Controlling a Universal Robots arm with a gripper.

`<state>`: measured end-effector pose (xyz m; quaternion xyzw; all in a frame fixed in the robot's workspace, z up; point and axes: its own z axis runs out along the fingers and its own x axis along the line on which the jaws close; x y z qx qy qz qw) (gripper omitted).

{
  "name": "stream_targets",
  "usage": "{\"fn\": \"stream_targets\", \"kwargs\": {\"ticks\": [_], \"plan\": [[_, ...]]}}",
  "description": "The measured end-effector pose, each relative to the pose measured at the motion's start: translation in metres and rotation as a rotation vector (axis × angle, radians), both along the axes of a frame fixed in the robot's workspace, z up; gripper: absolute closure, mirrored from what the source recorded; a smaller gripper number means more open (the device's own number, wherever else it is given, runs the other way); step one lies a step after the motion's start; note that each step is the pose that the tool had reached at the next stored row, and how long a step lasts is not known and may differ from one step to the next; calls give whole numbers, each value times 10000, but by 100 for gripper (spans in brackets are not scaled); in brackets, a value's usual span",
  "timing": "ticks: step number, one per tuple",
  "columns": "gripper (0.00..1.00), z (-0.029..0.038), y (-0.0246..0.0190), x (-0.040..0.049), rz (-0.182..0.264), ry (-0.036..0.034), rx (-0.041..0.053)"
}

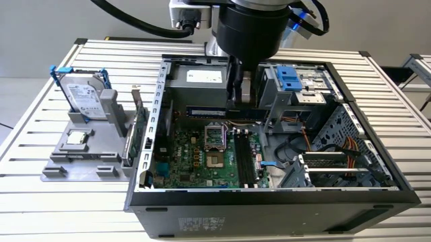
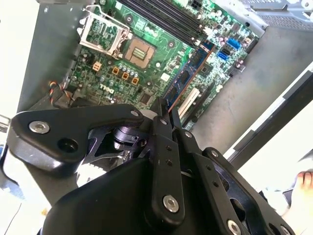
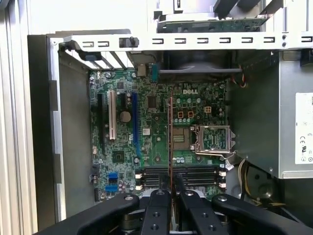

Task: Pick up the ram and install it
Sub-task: 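Pick up the ram and move it above insertion slot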

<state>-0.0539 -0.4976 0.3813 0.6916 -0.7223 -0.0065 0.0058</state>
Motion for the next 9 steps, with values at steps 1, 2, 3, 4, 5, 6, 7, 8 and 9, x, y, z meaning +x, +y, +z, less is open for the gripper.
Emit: {"fn": "stream_targets", "kwargs": {"ticks": [1,2,3,4,5,6,7,8,9], "plan": [[100,0,0,11,0,0,0],[100,0,0,22,1,0,-1],[100,0,0,33,0,0,0],[100,0,0,45,0,0,1],[100,0,0,56,0,0,0],[100,0,0,67,0,0,0],[100,0,0,78,0,0,0],[100,0,0,90,0,0,0],[100,0,0,101,0,0,0]]}}
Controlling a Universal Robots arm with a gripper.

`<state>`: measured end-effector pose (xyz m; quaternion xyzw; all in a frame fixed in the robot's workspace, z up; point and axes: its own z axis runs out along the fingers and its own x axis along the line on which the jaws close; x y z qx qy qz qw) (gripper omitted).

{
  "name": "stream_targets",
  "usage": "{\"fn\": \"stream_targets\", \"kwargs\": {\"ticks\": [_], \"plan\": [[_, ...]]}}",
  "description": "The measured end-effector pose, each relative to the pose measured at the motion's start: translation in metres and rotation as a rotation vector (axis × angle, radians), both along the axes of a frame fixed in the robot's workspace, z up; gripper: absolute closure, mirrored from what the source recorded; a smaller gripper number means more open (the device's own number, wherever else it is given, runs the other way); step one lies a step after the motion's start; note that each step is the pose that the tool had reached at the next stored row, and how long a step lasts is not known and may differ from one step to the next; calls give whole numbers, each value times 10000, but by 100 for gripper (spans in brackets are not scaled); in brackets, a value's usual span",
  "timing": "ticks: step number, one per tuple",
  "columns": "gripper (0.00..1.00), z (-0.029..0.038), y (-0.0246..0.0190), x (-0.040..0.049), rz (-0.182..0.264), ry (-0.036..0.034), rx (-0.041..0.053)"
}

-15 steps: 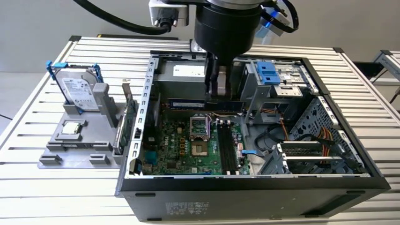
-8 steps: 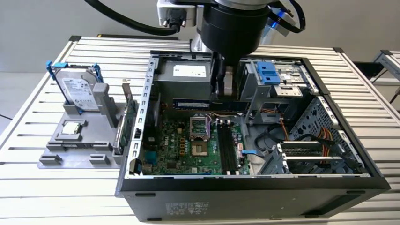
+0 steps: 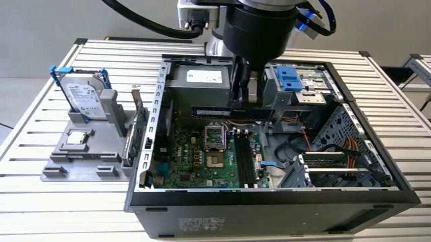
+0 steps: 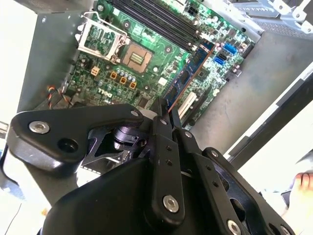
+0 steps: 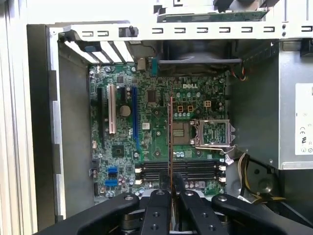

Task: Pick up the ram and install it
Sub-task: 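Pick up the ram and move it above insertion slot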

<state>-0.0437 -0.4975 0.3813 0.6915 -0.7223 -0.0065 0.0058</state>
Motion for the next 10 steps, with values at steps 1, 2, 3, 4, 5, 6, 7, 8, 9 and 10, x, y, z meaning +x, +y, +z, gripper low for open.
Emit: {"fn": "stream_targets", "kwargs": {"ticks": [1,2,3,4,5,6,7,8,9,10], "plan": [[100,0,0,12,0,0,0],[100,0,0,24,0,0,0],[100,0,0,35,1,0,0],[100,0,0,47,0,0,0],[100,0,0,59,1,0,0],[100,0,0,71,0,0,0],[100,0,0,82,1,0,0],[100,0,0,95,0,0,0],[100,0,0,106,1,0,0],[100,0,0,118,1,0,0]]}}
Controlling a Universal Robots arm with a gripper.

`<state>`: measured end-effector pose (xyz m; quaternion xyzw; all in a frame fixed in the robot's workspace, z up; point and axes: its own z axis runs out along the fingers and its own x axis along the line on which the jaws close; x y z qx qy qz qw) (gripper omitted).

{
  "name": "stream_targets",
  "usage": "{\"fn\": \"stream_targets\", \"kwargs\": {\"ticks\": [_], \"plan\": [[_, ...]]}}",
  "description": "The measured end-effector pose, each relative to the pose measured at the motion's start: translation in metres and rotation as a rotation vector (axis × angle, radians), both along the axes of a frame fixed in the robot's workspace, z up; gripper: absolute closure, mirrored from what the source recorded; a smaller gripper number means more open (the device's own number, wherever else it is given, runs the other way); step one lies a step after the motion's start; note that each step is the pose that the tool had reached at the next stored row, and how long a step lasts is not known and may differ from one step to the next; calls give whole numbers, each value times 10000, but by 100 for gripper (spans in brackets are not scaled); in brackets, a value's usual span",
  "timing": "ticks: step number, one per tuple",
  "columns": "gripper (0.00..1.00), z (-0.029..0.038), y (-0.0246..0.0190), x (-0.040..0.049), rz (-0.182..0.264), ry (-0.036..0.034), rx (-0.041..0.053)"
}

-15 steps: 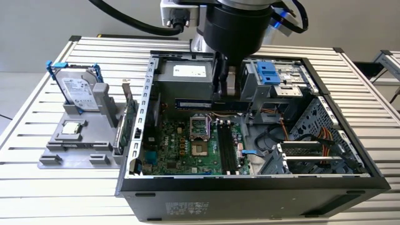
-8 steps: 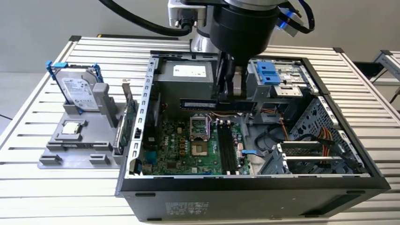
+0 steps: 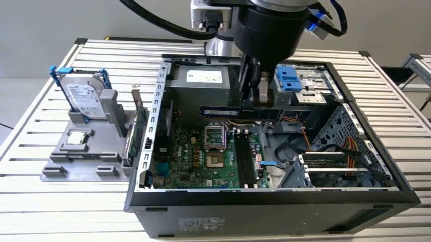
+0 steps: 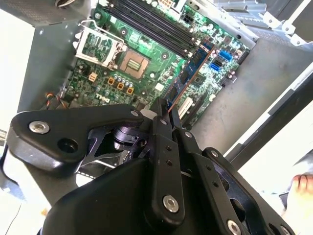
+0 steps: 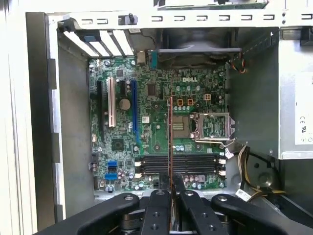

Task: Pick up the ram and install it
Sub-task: 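Pick up the ram and move it above insertion slot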

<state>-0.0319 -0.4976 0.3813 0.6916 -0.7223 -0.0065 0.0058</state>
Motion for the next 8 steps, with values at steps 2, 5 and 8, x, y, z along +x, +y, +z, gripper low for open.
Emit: {"fn": "stream_targets", "kwargs": {"ticks": [2,5,8], "plan": [[100,0,0,22,0,0,1],[100,0,0,60,-1,0,1],[100,0,0,97,-1,0,0]]}}
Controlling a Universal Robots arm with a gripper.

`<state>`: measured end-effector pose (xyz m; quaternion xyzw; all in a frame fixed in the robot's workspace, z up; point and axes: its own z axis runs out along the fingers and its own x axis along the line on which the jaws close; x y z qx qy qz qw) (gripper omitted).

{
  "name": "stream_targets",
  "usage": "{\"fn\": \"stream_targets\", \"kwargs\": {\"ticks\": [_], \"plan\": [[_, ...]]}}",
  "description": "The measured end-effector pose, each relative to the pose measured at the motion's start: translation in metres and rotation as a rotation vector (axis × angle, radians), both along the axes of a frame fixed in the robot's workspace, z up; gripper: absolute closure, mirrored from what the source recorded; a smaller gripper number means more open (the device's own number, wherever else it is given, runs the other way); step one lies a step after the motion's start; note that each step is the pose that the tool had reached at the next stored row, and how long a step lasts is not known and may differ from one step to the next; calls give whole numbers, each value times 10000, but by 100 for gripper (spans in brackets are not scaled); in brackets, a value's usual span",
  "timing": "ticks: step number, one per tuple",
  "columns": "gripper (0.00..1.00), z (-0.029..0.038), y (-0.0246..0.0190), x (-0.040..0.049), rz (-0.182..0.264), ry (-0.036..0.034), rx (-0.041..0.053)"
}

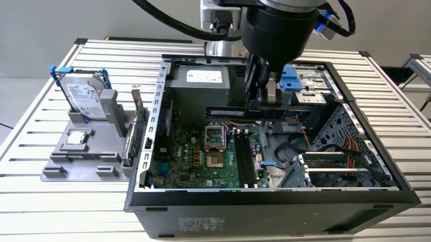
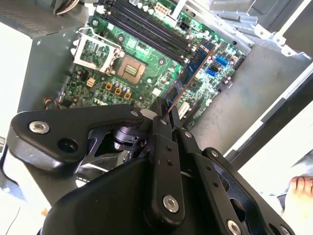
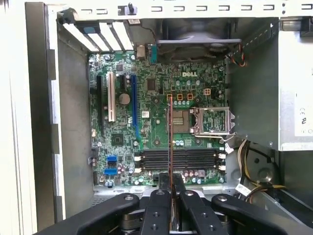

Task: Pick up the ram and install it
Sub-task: 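Pick up the ram and move it above insertion slot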

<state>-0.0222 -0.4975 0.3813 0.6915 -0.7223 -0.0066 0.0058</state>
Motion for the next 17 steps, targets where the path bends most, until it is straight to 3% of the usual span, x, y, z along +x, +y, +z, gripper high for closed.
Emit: {"fn": "stream_targets", "kwargs": {"ticks": [17], "plan": [[100,0,0,240,-5,-1,1]]}}
